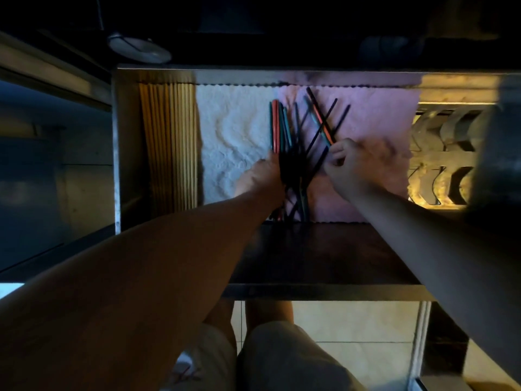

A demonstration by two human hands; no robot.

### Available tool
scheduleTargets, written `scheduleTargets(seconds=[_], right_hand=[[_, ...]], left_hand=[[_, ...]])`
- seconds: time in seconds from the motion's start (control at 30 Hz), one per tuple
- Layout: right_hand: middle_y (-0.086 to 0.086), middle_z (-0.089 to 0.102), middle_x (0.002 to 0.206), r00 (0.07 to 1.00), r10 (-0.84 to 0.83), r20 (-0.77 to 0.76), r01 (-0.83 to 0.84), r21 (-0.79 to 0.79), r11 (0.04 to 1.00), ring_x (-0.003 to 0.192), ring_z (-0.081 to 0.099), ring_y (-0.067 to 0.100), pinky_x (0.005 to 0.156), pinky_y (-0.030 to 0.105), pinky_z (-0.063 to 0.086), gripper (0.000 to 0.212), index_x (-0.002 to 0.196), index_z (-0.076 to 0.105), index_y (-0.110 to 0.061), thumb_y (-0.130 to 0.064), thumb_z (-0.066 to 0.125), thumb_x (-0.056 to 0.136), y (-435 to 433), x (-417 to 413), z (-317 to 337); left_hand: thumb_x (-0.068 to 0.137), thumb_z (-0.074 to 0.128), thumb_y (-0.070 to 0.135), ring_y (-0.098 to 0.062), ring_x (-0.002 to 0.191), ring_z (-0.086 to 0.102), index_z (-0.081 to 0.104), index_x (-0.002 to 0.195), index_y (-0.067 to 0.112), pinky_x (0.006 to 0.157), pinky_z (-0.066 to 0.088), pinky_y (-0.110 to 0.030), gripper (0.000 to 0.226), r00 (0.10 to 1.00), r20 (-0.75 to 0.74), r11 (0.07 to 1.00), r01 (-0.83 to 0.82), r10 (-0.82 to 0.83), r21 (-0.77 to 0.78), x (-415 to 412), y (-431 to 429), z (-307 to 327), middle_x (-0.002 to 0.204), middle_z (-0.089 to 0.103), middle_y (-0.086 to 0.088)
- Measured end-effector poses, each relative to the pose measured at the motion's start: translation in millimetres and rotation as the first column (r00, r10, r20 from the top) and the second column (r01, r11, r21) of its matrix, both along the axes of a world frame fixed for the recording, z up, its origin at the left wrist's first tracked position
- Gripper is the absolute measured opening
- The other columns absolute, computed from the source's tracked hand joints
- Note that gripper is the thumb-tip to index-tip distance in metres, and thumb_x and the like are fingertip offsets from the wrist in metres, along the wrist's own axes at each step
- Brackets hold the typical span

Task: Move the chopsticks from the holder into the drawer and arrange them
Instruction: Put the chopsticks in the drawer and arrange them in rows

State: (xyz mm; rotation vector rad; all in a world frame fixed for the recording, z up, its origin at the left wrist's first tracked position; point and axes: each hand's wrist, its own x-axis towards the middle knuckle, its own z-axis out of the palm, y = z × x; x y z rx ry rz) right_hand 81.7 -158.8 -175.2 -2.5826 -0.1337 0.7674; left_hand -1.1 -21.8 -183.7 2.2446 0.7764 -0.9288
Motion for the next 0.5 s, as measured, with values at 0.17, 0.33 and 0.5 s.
scheduleTargets(seconds=[0.17,0.33,0.5], right_hand=[[0.008,0.069,0.096,1.000,-0.031,0.006,0.031,-0.052,0.998,0.093,0.064,0.027,0.087,0.038,0.049,0.027,0.104,0.060,-0.015,-0.024,0.061,0.079,-1.3,2.7,-3.5],[0.005,0.064,0.112,0.998,-0.008,0.065,0.021,-0.191,0.981,0.114,0.055,0.034,0.103,0.052,0.038,0.058,0.109,0.052,-0.028,-0.058,0.038,0.061,-15.1,5.4,-28.0],[0.006,0.056,0.127,0.997,0.058,0.055,-0.042,-0.254,0.966,0.126,0.042,0.026,0.089,0.026,0.017,0.039,0.125,0.056,-0.021,-0.031,0.059,0.088,-22.3,12.7,1.3]], left_hand=[[0.092,0.051,0.028,-0.037,0.088,0.062,0.042,0.107,0.013,0.067,0.044,-0.040,0.023,0.994,0.100,0.999,-0.050,0.048,0.015,-15.4,7.7,2.4,0.101,0.062,-0.012],[0.091,0.056,0.037,-0.037,0.096,0.061,0.047,0.113,0.016,0.067,0.040,-0.037,0.032,0.978,0.183,0.993,0.084,-0.098,0.086,-14.6,4.3,6.7,0.112,0.059,-0.010],[0.091,0.058,0.036,-0.035,0.104,0.062,0.047,0.122,0.019,0.074,0.046,-0.040,0.036,0.969,0.158,0.979,0.174,-0.189,0.102,14.1,-21.7,0.4,0.121,0.056,-0.008]])
